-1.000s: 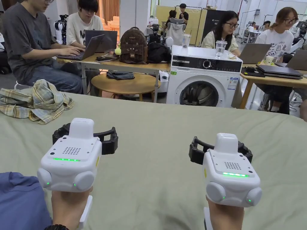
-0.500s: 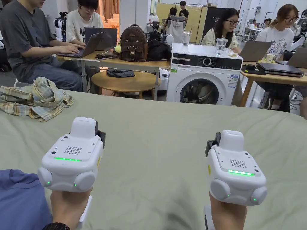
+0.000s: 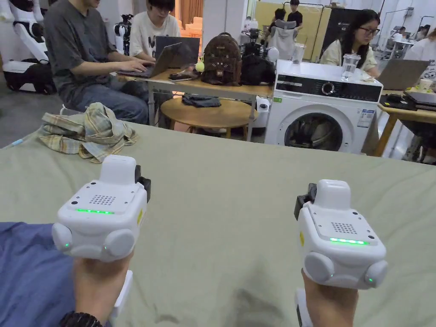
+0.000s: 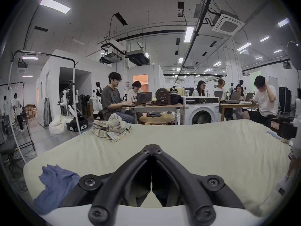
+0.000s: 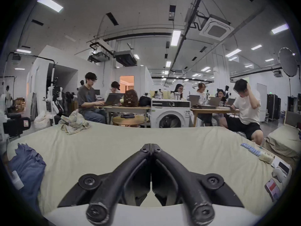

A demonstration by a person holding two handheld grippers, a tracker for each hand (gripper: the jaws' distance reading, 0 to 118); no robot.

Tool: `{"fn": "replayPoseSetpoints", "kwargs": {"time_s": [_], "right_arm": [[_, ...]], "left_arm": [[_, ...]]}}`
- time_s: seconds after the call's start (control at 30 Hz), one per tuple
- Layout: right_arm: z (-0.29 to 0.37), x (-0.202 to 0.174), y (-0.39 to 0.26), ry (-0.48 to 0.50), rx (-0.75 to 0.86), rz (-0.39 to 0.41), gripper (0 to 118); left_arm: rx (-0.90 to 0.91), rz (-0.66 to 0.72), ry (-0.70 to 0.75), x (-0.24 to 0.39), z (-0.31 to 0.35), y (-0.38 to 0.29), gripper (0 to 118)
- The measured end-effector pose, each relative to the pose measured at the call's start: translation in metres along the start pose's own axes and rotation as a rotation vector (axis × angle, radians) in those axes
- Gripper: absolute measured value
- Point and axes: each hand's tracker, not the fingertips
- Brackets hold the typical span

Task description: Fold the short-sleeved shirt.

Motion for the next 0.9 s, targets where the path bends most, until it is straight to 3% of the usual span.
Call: {"fn": "replayPoseSetpoints", "kwargs": {"time_s": [0.33, 0.57, 0.63, 0.73, 0.77, 0.8, 0.9], "right_arm": [[-0.002, -0.109, 0.000, 0.198, -0.016, 0.041, 0], [-0.001, -0.142, -0.011, 0.271, -0.059, 0.059, 0], [-0.002, -0.149, -0.015, 0.282, -0.070, 0.070, 0], [-0.004, -0.155, -0.021, 0.303, -0.086, 0.081, 0], [-0.005, -0.157, -0.022, 0.307, -0.092, 0.084, 0], [-0.006, -0.158, -0.024, 0.309, -0.097, 0.088, 0], [-0.007, -0.161, -0.029, 0.313, -0.113, 0.092, 0]], "left_arm": [[-0.139, -0.008, 0.152, -0.086, 0.029, 0.001, 0], [-0.494, 0.045, 0.136, -0.161, 0.031, -0.016, 2], [-0.593, 0.090, 0.128, -0.181, 0.030, -0.028, 32], [-0.730, 0.152, 0.093, -0.201, 0.024, -0.047, 54], [-0.775, 0.163, 0.090, -0.206, 0.020, -0.053, 71], [-0.793, 0.185, 0.078, -0.210, 0.016, -0.061, 77], [-0.875, 0.228, 0.074, -0.219, 0.002, -0.084, 77]]}}
